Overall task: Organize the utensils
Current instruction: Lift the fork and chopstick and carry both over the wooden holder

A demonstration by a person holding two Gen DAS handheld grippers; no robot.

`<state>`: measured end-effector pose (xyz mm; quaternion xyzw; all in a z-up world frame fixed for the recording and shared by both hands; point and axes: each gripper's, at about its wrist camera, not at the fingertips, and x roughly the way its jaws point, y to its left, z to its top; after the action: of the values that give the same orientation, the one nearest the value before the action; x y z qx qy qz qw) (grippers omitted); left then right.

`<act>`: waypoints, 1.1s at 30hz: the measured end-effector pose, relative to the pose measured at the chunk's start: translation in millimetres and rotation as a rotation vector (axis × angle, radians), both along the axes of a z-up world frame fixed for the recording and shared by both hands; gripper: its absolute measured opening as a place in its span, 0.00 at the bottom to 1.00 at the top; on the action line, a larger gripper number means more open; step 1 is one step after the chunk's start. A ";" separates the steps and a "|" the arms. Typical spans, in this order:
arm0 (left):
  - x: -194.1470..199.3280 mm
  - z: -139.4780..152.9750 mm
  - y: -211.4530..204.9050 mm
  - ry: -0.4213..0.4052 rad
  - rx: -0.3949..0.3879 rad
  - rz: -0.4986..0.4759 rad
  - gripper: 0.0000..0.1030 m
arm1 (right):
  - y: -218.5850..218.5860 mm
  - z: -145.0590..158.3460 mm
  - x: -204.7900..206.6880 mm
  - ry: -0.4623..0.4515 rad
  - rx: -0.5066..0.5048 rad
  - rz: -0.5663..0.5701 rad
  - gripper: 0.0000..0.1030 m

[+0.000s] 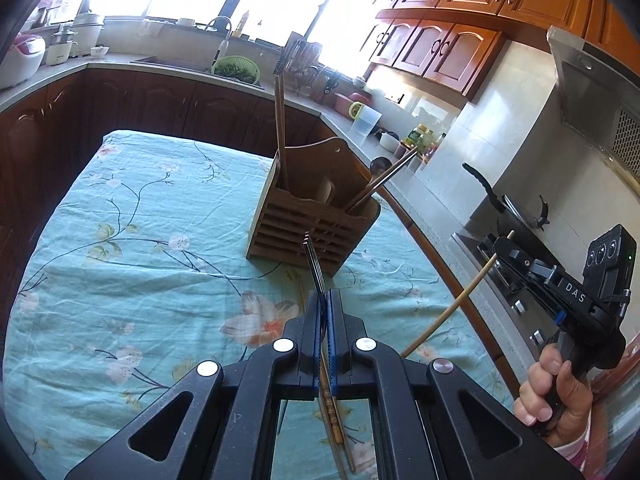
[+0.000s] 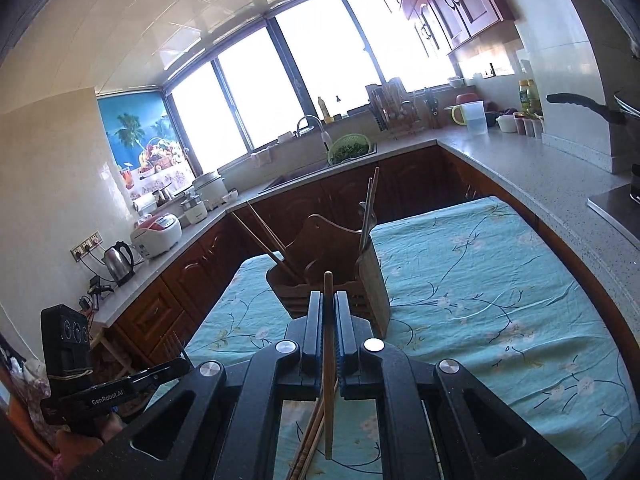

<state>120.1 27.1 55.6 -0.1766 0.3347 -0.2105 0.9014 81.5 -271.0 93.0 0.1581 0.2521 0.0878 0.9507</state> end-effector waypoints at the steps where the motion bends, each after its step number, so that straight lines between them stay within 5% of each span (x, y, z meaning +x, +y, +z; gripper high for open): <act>1: -0.6 2.1 1.3 -0.006 -0.005 0.002 0.00 | -0.5 0.8 -0.9 -0.004 0.001 -0.002 0.05; 24: 26.0 11.9 7.6 -0.062 -0.059 0.033 0.00 | -7.4 14.8 4.8 -0.050 0.004 -0.025 0.05; 33: 67.0 36.7 3.0 -0.150 -0.082 0.050 0.00 | -11.1 48.5 28.3 -0.141 -0.015 -0.046 0.05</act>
<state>187.1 30.1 92.3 -0.2053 0.2532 -0.2142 0.9208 109.7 -282.1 141.5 0.1503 0.1816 0.0749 0.9689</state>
